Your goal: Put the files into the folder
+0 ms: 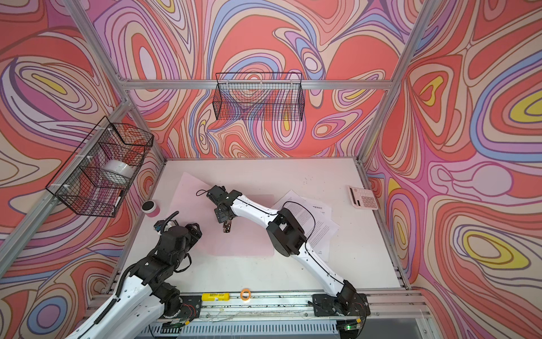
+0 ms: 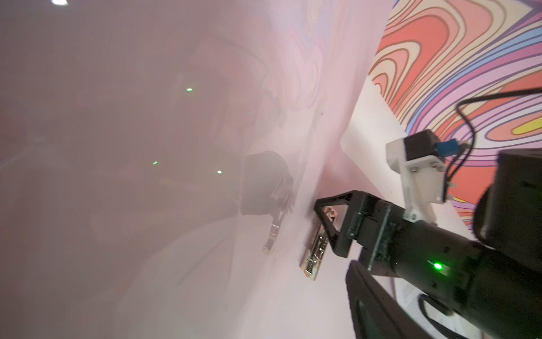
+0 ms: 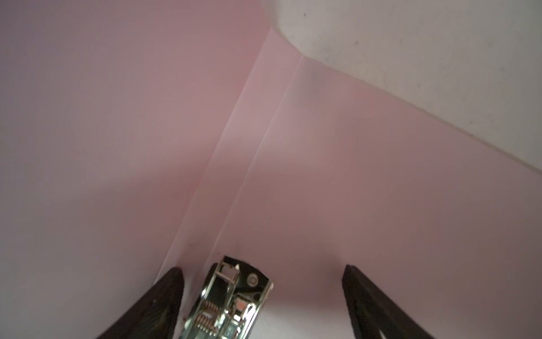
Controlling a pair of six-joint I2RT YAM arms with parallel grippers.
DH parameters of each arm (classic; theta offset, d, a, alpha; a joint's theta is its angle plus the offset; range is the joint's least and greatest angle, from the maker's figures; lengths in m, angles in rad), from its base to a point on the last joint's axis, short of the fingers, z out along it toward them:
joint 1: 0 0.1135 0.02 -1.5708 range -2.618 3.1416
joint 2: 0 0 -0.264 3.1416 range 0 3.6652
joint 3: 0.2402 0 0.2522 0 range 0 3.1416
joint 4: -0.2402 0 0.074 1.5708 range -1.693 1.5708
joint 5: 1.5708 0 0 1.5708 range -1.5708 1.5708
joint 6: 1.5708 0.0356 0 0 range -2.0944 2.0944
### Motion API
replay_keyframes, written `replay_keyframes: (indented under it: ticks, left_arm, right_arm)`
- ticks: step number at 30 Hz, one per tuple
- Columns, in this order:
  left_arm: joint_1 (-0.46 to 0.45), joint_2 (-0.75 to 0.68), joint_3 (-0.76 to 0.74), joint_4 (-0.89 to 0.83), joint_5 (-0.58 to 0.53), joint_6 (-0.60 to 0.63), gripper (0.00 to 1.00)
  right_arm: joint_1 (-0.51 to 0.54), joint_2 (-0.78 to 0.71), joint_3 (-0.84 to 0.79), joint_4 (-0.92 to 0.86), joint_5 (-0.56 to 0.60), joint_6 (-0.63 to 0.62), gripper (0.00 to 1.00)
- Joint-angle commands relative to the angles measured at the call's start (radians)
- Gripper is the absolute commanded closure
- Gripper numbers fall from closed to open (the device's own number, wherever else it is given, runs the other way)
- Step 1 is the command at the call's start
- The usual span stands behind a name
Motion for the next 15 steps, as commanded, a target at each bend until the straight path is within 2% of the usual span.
replay_keyframes:
  ticks: [1, 6, 9, 13, 15]
  left_arm:
    - [0.007, -0.071, 0.05, -0.197, 0.024, 0.019, 0.22]
    - [0.006, -0.208, 0.1, -0.397, 0.004, 0.012, 0.21]
    - [0.006, -0.28, 0.186, -0.493, -0.033, 0.004, 0.21]
    - [0.006, -0.339, 0.276, -0.664, -0.101, -0.071, 0.23]
    - [0.006, -0.352, 0.313, -0.701, -0.123, -0.052, 0.24]
  right_arm:
    - [0.003, 0.066, 0.006, -0.036, 0.039, -0.014, 0.11]
    - [0.003, 0.093, -0.019, -0.039, 0.066, -0.025, 0.11]
    - [0.003, 0.091, -0.05, -0.032, 0.075, -0.027, 0.11]
    - [0.003, 0.084, -0.076, -0.028, 0.082, -0.031, 0.11]
    - [0.003, 0.083, -0.08, -0.023, 0.082, -0.038, 0.11]
